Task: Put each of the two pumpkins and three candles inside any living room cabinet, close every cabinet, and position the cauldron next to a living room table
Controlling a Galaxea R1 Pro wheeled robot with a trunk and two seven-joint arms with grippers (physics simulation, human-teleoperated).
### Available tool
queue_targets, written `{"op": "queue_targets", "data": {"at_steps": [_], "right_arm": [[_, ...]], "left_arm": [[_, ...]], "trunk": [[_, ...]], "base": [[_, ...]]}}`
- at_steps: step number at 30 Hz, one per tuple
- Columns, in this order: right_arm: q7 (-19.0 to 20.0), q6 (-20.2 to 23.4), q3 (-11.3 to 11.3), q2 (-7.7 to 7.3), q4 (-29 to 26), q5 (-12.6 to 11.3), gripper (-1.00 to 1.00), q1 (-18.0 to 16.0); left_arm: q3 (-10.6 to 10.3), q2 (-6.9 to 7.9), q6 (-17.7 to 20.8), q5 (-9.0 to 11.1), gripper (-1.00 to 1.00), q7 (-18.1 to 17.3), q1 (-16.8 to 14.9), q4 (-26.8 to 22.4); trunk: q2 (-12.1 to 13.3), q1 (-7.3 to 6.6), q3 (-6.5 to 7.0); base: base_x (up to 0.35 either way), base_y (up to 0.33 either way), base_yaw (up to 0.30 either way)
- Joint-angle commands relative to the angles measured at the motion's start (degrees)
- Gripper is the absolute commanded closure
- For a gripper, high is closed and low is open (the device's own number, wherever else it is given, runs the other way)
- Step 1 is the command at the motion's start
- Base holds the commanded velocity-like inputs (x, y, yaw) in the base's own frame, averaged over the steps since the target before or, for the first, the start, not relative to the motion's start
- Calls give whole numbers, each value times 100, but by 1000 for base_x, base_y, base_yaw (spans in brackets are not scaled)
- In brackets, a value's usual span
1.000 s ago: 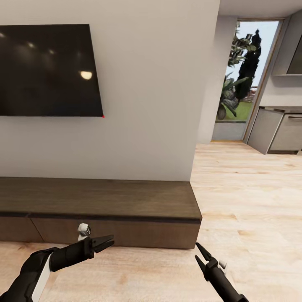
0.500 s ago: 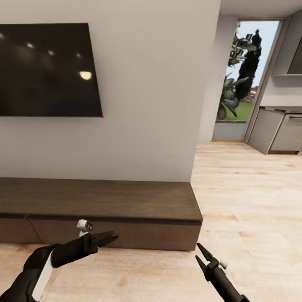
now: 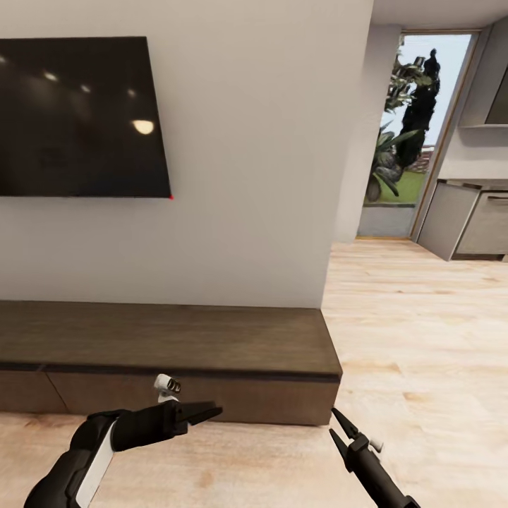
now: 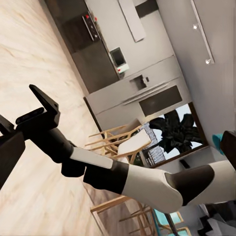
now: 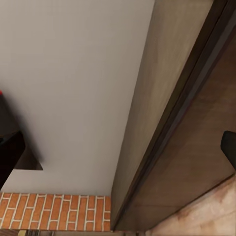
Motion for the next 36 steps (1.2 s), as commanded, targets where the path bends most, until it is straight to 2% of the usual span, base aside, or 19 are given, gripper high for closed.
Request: {"op": "queue_targets", "data": {"at_steps": [1,6,14,25,36], "right_arm": [[10,59,-4,1,-1,-46,-100,-3],[4,17,-4,4,-5,-42,-100,-3],[-7,-290,-4,6,8,-51,-100,-3],[-13,-321,-5,6,27,-59,-100,-3],[-38,-321,-8,13,38,-59,-100,-3]], "left_arm": [[-7,2,60,28,-100,-13,-1,2],[-15,9,60,48,-100,-22,-1,5],[-16,-2,58,41,-100,-27,1,-1],[3,36,46,50,-100,-22,5,-5],[64,-7,34,48,-100,-5,6,-13]], "trunk": [[-2,0,-5],[-2,0,-5],[-2,0,-5],[-2,0,-5],[-42,22,-23]], "base": [[166,0,0],[155,0,0],[135,0,0],[26,0,0],[0,0,0]]}}
